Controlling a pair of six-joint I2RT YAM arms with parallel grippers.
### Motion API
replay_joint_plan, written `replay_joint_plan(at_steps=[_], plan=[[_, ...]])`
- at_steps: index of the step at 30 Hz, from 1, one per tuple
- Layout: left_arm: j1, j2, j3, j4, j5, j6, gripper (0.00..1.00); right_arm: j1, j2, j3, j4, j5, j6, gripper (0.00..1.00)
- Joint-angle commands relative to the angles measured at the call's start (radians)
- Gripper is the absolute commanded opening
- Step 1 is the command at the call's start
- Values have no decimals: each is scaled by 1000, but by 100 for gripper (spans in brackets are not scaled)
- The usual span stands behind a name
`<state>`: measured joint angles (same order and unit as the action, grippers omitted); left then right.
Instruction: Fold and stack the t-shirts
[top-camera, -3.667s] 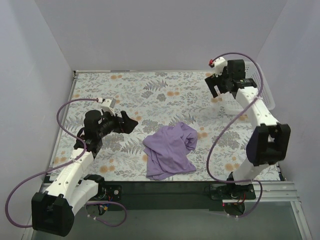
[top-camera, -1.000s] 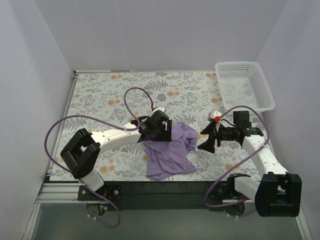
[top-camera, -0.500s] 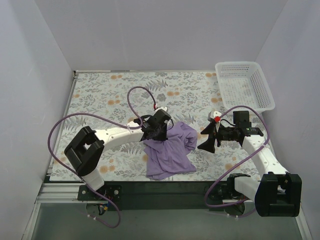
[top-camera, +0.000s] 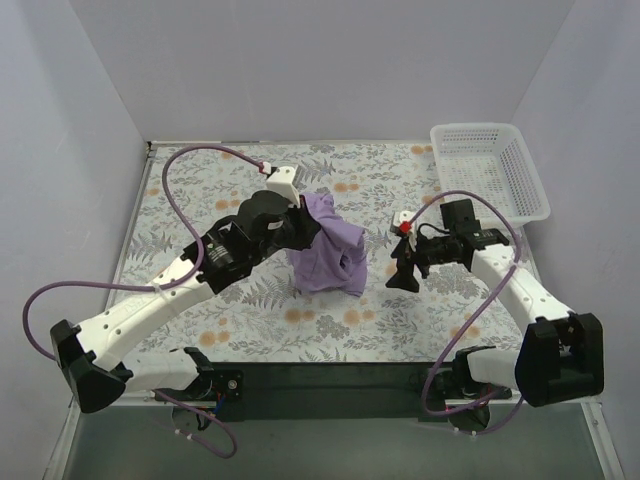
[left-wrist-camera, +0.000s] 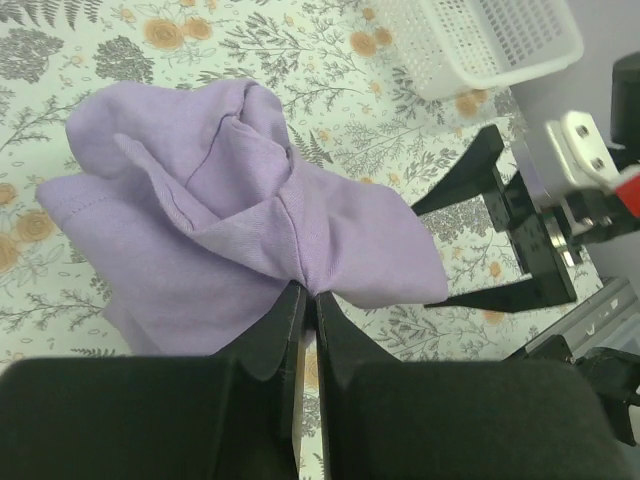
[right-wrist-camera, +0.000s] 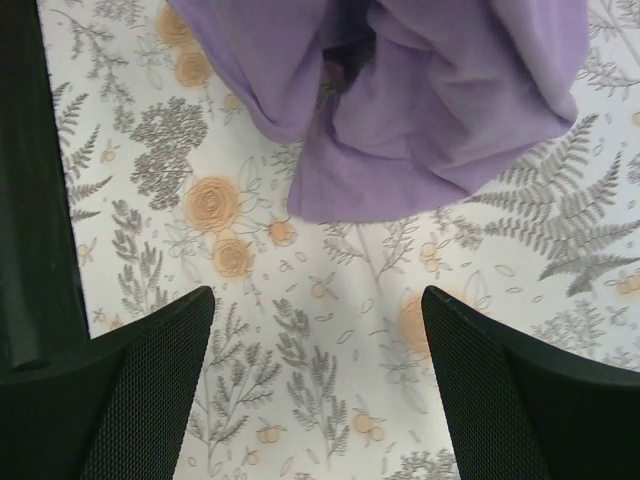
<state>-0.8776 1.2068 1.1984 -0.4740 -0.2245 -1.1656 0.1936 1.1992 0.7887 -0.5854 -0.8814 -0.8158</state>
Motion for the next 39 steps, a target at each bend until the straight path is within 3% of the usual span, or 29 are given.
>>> replay_joint_plan(at_steps=[1,7,11,17,20,21,23,26,28,31,33,36,39], plan=[[9,-36,12,-69,-44,43,0,69,95,153,-2,136,44,89],[11,-62,-13,-72,-41,23,0,148,362,352,71,49,236,85],[12,-72,-16,-81,-49,12,0,196,554,425,71,26,262,85],[12,-92,-52,-81,-50,-5,0,214,675,503,81,5,300,81],[12,-102,-63,-86,-49,-17,0,216,747,578,78,10,337,73],[12,-105,-68,-87,-50,-20,0,216,761,592,70,10,346,64],[12,-116,-83,-92,-58,-29,0,217,781,632,12,28,334,57],[20,-122,-112,-91,-85,-45,0,211,679,614,-86,108,213,59],[46,-113,-123,-89,-95,-62,0,211,575,499,-88,140,104,65],[106,-87,-140,-66,-56,-98,0,217,322,322,-93,88,-38,75],[140,-78,-154,-45,0,-126,0,253,251,256,-102,55,-138,77],[221,-59,-169,-8,72,-157,0,364,151,152,-91,76,-212,77],[265,-38,-181,-8,111,-167,0,484,132,115,13,222,-131,76]])
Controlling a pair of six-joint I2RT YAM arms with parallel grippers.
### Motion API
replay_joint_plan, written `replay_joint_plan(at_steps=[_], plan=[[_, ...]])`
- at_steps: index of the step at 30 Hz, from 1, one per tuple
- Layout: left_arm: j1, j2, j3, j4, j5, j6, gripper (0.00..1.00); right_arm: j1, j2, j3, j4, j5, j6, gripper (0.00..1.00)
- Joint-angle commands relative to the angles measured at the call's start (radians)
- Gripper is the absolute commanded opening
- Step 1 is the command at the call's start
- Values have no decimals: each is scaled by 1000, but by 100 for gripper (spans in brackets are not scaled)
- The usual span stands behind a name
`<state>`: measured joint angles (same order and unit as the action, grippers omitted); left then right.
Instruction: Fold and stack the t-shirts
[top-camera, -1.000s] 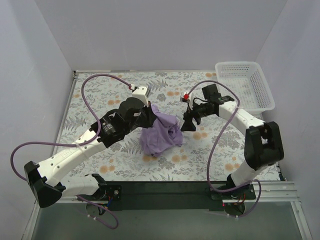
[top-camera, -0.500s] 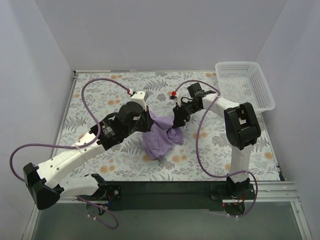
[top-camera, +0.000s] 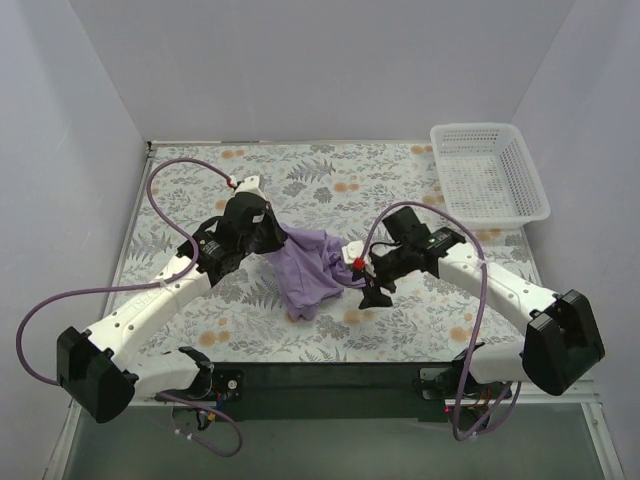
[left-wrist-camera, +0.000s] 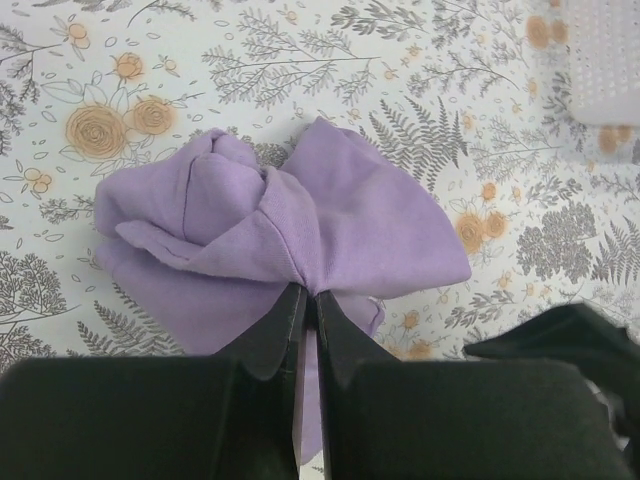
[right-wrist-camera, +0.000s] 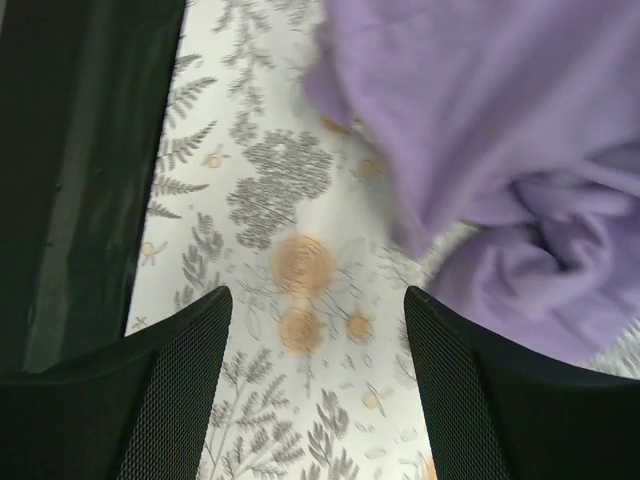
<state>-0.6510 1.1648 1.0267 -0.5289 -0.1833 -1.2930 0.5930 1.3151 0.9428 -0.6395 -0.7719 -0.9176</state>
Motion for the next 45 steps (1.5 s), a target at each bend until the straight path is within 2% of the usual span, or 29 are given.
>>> replay_joint_plan(at_steps=[1,2,3,4,5,7,11,14,15,17,19,23,29,32,34,35,37,38,41,45], plan=[[71,22,-13,47,103,-46,1,114,41,-32,101,153,-18,76],[88,32,-14,46,119,-49,7,123,58,-23,113,190,-4,75],[112,39,-16,41,128,-49,21,129,76,-13,126,253,28,75],[120,48,-13,41,142,-46,39,137,105,0,141,273,42,75],[126,50,-14,37,146,-40,46,143,114,17,147,286,48,75],[126,46,-4,23,153,-23,55,160,134,28,162,319,57,75],[126,7,-5,-25,182,55,64,256,182,59,184,397,54,74],[126,-53,-54,-57,267,96,65,297,240,111,185,425,81,73],[126,-62,-66,-78,327,112,63,297,254,141,185,425,94,72],[125,-80,-117,-103,361,115,57,297,289,162,184,430,109,72],[126,-117,-163,-112,390,101,56,297,317,186,184,425,120,70],[125,-209,-234,-105,369,28,55,314,358,215,182,416,137,67],[125,-341,-273,-122,255,-116,55,370,434,270,155,433,135,60],[126,-372,-301,-112,277,-150,55,387,457,278,153,467,138,52],[125,-384,-323,-111,286,-160,54,387,458,287,150,497,141,39],[126,-389,-329,-112,289,-166,54,387,454,297,147,526,143,25],[126,-418,-333,-115,286,-169,54,375,417,315,136,543,141,13],[126,-445,-335,-114,289,-167,54,367,382,347,121,548,141,2],[125,-490,-338,-83,326,-149,54,302,320,427,100,527,148,1],[125,-507,-326,13,438,-75,55,199,237,577,58,395,166,1]])
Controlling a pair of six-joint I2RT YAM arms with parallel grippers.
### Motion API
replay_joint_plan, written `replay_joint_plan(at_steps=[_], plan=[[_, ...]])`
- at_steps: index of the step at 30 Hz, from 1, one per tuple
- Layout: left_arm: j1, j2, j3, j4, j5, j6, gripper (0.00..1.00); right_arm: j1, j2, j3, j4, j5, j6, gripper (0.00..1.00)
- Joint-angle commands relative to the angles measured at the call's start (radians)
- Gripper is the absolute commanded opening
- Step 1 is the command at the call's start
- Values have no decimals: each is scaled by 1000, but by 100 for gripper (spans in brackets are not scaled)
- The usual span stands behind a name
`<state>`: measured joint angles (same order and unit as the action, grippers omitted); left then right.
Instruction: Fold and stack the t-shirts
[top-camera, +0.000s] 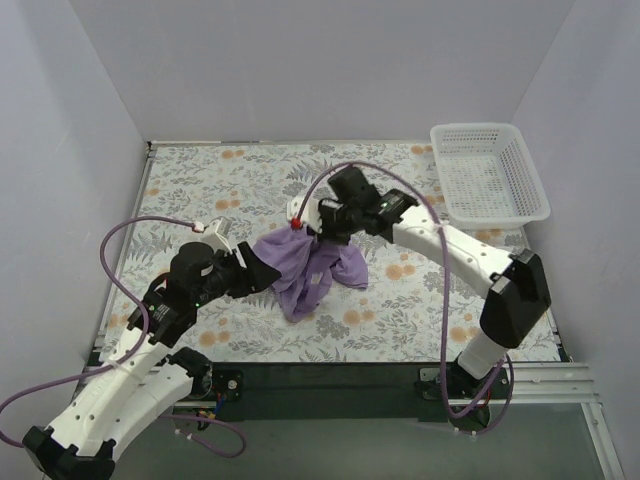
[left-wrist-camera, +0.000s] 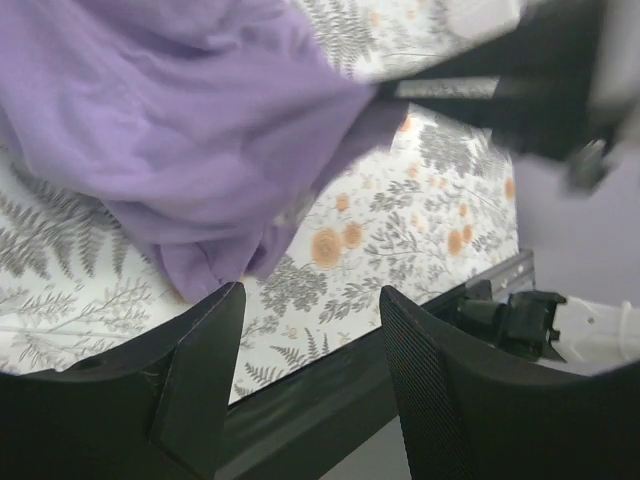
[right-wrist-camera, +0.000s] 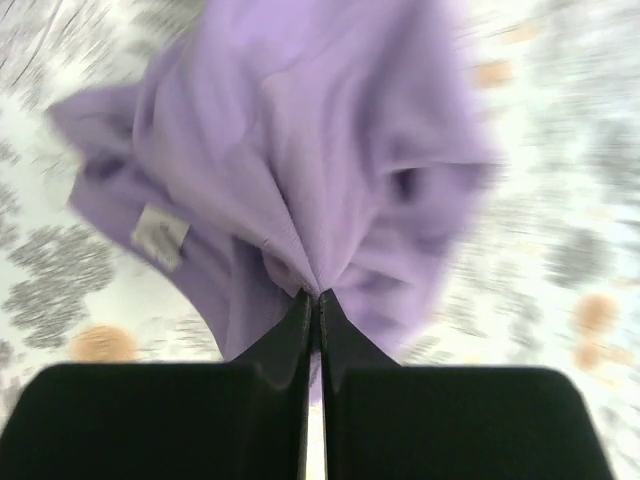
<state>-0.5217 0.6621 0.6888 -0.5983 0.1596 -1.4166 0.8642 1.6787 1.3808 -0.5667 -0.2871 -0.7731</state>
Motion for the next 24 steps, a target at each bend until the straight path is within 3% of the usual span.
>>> replay_joint_plan(at_steps=[1,5,12,17,24], plan=[[-4,4,17,95,131,79,55,-92,-145,200,-25,-105,23,1],[-4,68,77,147,213,197,55,-100,-169,288,-51,-121,50,1],[-4,194,239,247,248,424,57,-143,-180,279,-47,-149,84,1],[-17,312,282,302,265,403,62,-160,-175,274,-38,-170,133,1],[-177,441,274,411,66,332,62,-183,-169,264,-15,-202,182,1]])
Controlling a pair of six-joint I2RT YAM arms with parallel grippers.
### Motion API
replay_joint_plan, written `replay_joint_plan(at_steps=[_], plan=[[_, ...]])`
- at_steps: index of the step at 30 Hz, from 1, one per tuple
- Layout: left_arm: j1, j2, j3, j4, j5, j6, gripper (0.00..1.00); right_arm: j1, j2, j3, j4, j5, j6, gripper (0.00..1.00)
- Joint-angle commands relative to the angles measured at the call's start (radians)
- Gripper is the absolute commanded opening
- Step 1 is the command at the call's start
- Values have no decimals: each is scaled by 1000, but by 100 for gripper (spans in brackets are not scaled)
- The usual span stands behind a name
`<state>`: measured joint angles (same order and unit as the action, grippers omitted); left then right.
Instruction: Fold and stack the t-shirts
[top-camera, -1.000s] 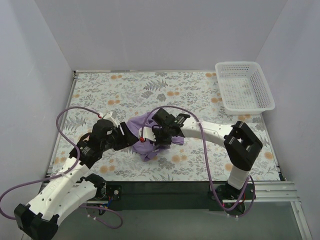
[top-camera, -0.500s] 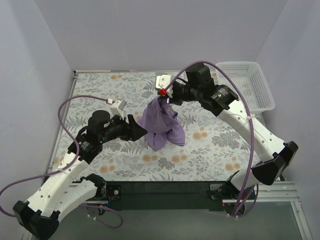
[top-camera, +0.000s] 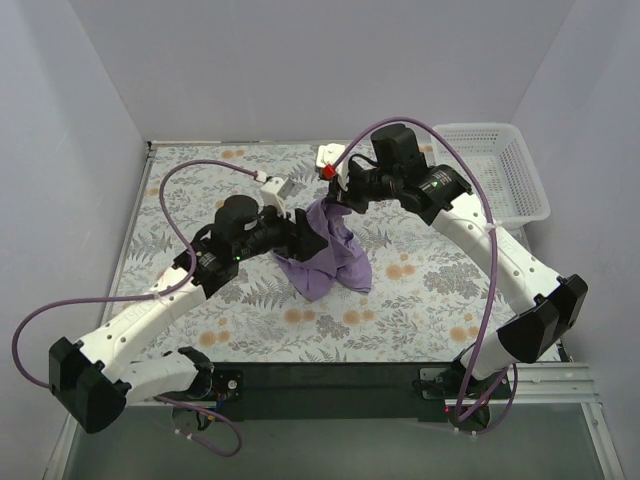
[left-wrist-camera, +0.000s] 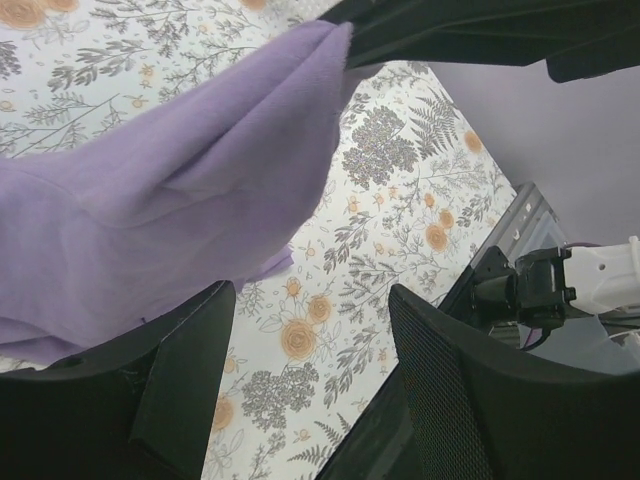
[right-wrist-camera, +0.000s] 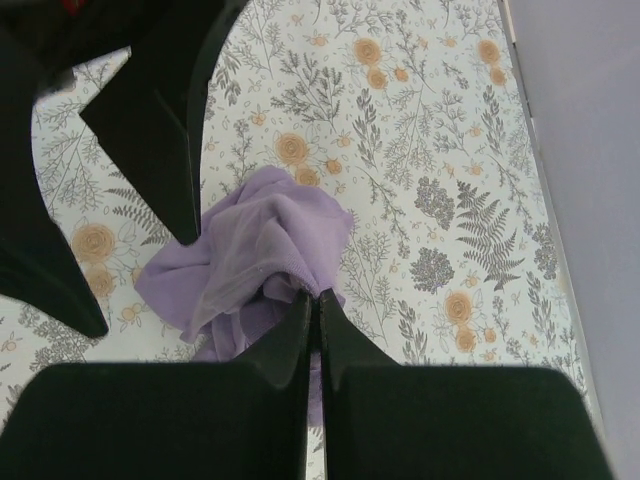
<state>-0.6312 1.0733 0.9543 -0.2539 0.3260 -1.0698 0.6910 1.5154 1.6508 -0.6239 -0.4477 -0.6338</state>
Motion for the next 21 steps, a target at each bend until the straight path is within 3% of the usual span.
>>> replay_joint_plan(at_steps=[1,9,12,14,16,17,21], plan=[[-88,48,18,65,-167,-13,62,-15,-6,-8,44,-45,45,1],[-133,186,86,28,-499,-59,50,-42,-24,-28,56,-80,74,1],[-134,217,98,28,-525,-62,40,-54,-26,-37,62,-100,86,1],[-134,226,104,38,-503,-61,22,-64,-29,-39,67,-109,97,1],[-134,229,106,59,-480,-53,12,-71,-38,-48,70,-112,98,1],[-134,221,106,59,-472,-48,0,-76,-41,-49,72,-102,98,1],[-134,104,98,51,-490,-6,0,-103,-72,-40,70,-19,77,1]])
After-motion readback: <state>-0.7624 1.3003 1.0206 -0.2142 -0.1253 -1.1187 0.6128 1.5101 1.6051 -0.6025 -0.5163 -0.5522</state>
